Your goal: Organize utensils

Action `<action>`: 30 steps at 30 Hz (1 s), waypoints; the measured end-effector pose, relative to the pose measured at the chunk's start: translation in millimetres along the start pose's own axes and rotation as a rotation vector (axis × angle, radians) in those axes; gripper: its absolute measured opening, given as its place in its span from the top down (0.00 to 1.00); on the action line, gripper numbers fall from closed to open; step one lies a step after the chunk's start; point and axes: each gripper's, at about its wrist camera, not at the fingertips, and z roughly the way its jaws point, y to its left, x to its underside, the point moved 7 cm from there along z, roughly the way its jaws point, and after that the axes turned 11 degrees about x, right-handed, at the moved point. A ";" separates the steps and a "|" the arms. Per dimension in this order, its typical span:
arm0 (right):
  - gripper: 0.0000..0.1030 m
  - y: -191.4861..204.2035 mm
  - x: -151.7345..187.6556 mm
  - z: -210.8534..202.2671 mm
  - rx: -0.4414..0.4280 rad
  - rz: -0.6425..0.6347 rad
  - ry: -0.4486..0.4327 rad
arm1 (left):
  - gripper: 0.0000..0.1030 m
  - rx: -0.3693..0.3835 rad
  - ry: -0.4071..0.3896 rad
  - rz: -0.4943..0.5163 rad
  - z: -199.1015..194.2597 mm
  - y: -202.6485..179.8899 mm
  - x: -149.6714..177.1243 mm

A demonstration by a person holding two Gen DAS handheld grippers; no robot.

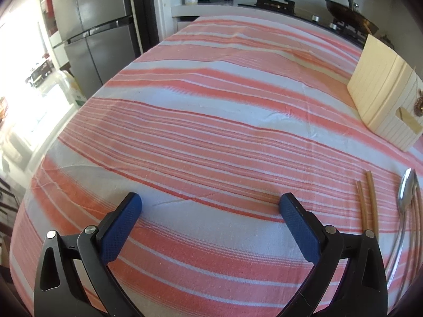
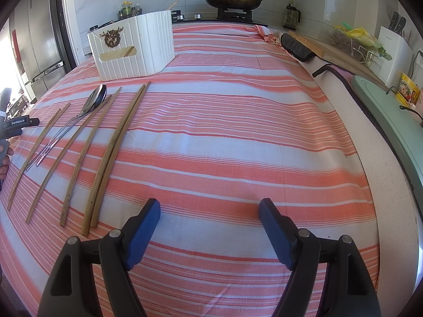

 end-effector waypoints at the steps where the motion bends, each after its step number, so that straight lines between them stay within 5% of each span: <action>1: 0.23 0.0 0.0 0.0 -0.001 0.000 0.000 | 0.00 0.012 0.000 0.006 -1.8 -0.3 1.8; 10: 0.23 0.1 0.2 -0.1 -0.001 0.000 0.000 | 0.01 0.296 -0.021 0.030 -46.7 -49.1 36.0; 23: 0.22 0.3 -0.1 0.0 -0.001 0.001 0.001 | 0.01 0.145 0.044 0.217 -28.6 -97.0 56.9; 27: 0.23 3.1 -3.4 -2.7 0.000 0.008 0.000 | 0.06 0.156 0.055 0.253 -35.5 -99.0 64.9; 30: 0.24 21.1 -16.8 -18.3 -0.122 0.044 -0.020 | 0.16 0.174 0.065 0.279 -43.7 -99.8 70.9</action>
